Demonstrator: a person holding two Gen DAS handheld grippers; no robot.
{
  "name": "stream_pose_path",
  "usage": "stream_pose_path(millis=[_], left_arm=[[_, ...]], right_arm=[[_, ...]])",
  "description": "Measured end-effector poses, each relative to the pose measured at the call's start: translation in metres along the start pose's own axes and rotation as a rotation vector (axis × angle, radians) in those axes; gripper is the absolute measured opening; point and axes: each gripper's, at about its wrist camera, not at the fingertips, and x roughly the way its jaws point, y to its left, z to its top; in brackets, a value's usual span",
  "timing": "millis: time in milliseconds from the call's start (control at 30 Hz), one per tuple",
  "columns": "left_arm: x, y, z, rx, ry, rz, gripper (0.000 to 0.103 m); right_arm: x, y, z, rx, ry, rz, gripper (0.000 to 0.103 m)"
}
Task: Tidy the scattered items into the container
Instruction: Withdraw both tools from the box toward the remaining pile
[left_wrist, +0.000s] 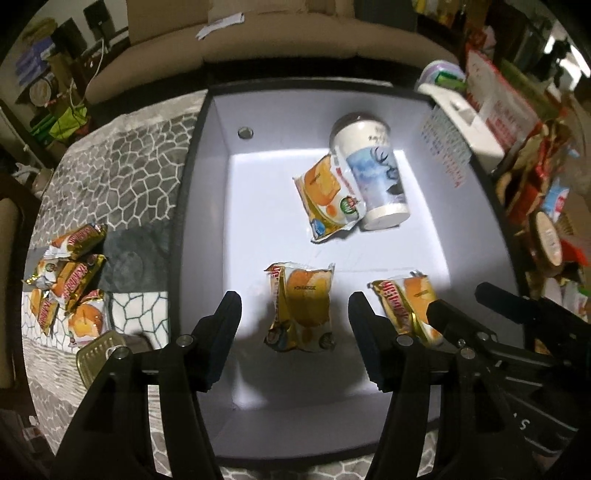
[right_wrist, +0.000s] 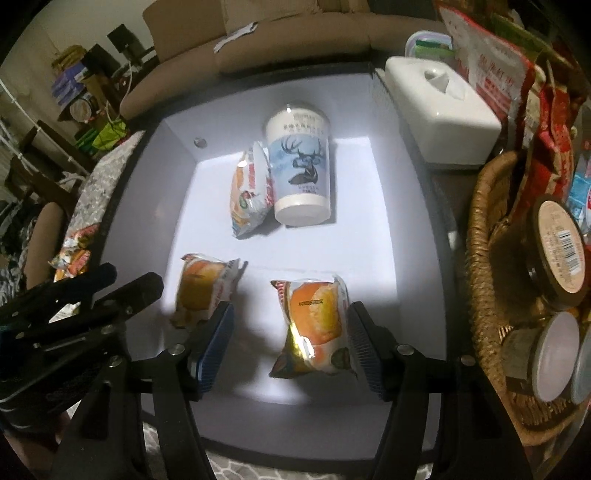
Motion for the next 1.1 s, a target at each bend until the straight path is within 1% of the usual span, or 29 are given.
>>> stream_pose_path(millis=[133, 167, 200, 233, 267, 300, 333, 367, 433, 500, 533, 600, 700, 767, 900, 1100], left_arm=[[-0.019, 0.004, -0.004, -0.003, -0.02, 0.008, 0.058], [-0.026, 0.006, -0.006, -0.004, -0.026, 0.008, 0.063], [-0.03, 0.007, -0.008, -0.002, -0.03, 0.01, 0.068], [-0.035, 0.008, -0.011, 0.003, -0.039, 0.019, 0.075], [-0.042, 0.01, -0.015, 0.01, -0.053, 0.044, 0.082], [-0.047, 0.012, -0.017, 0.008, -0.065, 0.052, 0.086], [-0.053, 0.016, -0.02, 0.003, -0.076, 0.053, 0.093], [-0.06, 0.021, -0.023, -0.007, -0.086, 0.042, 0.097], [-0.069, 0.027, -0.029, -0.017, -0.09, 0.037, 0.1], [-0.078, 0.03, -0.035, -0.016, -0.097, 0.049, 0.101], [-0.083, 0.033, -0.038, -0.015, -0.102, 0.052, 0.103], [-0.092, 0.039, -0.045, -0.026, -0.109, 0.054, 0.103], [-0.104, 0.052, -0.056, -0.051, -0.103, 0.016, 0.103], [-0.111, 0.06, -0.063, -0.062, -0.102, 0.013, 0.103], [-0.133, 0.081, -0.083, -0.096, -0.149, 0.05, 0.103], [-0.168, 0.125, -0.114, -0.167, -0.212, 0.041, 0.103]], right_arm=[[-0.021, 0.006, -0.003, -0.003, -0.029, 0.001, 0.066], [-0.026, 0.008, -0.005, -0.008, -0.036, 0.003, 0.068], [-0.031, 0.01, -0.006, -0.011, -0.043, 0.002, 0.079], [-0.036, 0.011, -0.008, -0.011, -0.054, -0.008, 0.084], [-0.043, 0.012, -0.011, -0.007, -0.076, -0.022, 0.094], [-0.047, 0.012, -0.013, -0.006, -0.088, -0.023, 0.103], [-0.053, 0.013, -0.016, -0.001, -0.103, -0.017, 0.103], [-0.057, 0.013, -0.018, 0.003, -0.105, -0.014, 0.103], [-0.065, 0.017, -0.024, 0.0, -0.106, -0.011, 0.103], [-0.073, 0.022, -0.028, -0.004, -0.116, -0.009, 0.103], [-0.078, 0.025, -0.032, -0.004, -0.124, -0.005, 0.103], [-0.087, 0.029, -0.036, -0.003, -0.138, -0.001, 0.103], [-0.1, 0.038, -0.043, -0.008, -0.151, 0.003, 0.103], [-0.109, 0.046, -0.049, -0.014, -0.162, 0.004, 0.103], [-0.126, 0.062, -0.062, -0.033, -0.184, 0.004, 0.103], [-0.141, 0.09, -0.081, -0.064, -0.197, 0.015, 0.103]])
